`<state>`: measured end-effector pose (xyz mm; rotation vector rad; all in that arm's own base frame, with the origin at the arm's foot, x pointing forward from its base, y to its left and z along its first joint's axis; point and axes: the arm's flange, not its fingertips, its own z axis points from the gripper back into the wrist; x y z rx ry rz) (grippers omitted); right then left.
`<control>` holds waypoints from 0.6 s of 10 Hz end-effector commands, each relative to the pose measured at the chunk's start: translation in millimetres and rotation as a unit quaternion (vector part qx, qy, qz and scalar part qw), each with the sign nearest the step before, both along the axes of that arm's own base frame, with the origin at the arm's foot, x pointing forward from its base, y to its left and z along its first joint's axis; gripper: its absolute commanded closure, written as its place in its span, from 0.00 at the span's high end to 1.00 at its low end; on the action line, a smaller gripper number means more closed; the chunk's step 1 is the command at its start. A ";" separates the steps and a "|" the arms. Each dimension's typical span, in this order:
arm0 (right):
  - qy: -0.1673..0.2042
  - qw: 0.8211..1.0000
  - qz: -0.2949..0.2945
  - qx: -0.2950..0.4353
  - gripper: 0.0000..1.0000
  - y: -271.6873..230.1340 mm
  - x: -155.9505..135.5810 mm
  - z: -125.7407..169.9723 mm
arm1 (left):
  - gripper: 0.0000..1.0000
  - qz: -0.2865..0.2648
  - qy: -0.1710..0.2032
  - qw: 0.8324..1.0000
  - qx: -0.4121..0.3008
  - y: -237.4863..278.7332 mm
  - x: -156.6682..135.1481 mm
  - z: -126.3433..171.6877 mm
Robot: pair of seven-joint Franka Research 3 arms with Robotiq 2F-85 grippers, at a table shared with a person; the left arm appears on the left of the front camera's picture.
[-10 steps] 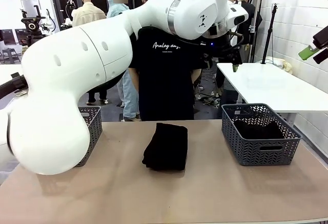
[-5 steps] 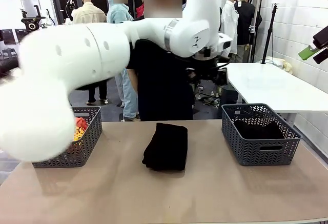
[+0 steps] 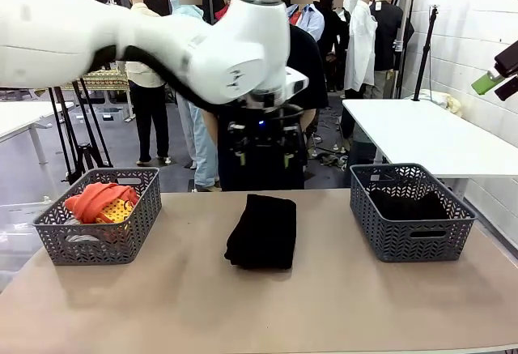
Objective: Sort the tops and bottoms.
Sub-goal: Lift clothes from the center of the table with your right hand.
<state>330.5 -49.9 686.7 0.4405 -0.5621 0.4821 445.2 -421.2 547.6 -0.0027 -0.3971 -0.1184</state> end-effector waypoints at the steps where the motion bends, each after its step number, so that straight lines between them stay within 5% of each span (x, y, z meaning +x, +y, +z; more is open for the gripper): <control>1: 0.000 1.000 0.002 -0.007 1.00 0.2 1.8 0.3 | 1.00 0.026 -0.027 0.999 -0.012 29.6 -12.8 5.9; 3: 0.000 1.000 0.002 -0.007 1.00 0.2 1.8 0.3 | 1.00 0.012 -0.073 0.997 -0.027 15.0 0.1 30.5; 6: 0.000 1.000 0.002 -0.007 1.00 0.2 1.8 0.3 | 1.00 -0.007 -0.068 0.997 -0.026 4.4 12.8 32.4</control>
